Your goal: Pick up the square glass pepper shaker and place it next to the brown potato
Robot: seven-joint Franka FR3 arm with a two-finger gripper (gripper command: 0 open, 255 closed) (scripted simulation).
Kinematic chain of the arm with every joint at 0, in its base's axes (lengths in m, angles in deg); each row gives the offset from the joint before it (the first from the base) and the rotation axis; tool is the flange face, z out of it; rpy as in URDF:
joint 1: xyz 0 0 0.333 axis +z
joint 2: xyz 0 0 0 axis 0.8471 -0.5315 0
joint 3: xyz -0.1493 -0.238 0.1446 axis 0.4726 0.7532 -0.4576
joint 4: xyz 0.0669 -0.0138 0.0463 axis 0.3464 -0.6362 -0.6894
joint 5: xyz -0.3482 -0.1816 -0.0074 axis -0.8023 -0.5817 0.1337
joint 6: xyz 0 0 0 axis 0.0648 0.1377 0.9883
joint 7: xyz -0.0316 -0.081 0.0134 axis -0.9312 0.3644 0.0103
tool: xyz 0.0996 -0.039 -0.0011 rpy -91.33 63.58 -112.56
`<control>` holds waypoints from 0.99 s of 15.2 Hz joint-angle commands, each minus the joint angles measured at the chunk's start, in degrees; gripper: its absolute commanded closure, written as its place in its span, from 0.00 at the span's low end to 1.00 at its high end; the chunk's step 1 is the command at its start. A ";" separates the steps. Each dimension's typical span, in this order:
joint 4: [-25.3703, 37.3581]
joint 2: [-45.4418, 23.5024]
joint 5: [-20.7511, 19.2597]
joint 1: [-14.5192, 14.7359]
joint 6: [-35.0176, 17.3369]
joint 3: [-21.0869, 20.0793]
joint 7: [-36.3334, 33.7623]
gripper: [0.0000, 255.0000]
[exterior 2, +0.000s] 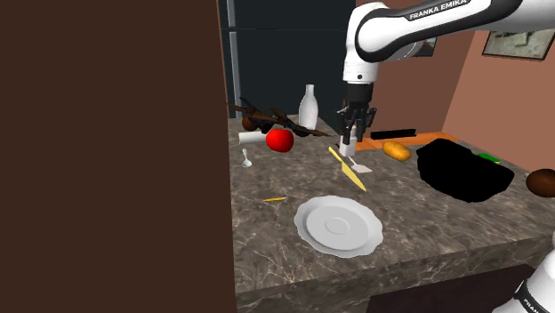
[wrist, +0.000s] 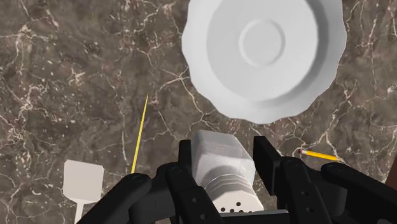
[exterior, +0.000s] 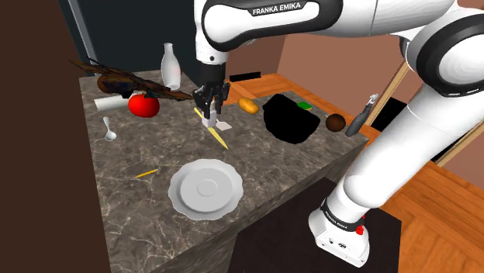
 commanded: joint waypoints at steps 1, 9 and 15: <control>-0.33 0.32 -0.26 -1.32 0.17 1.61 2.95 1.00; -0.27 0.20 -1.87 -6.38 0.76 7.74 13.65 1.00; 2.49 -2.27 -3.44 -10.12 1.39 12.01 21.16 1.00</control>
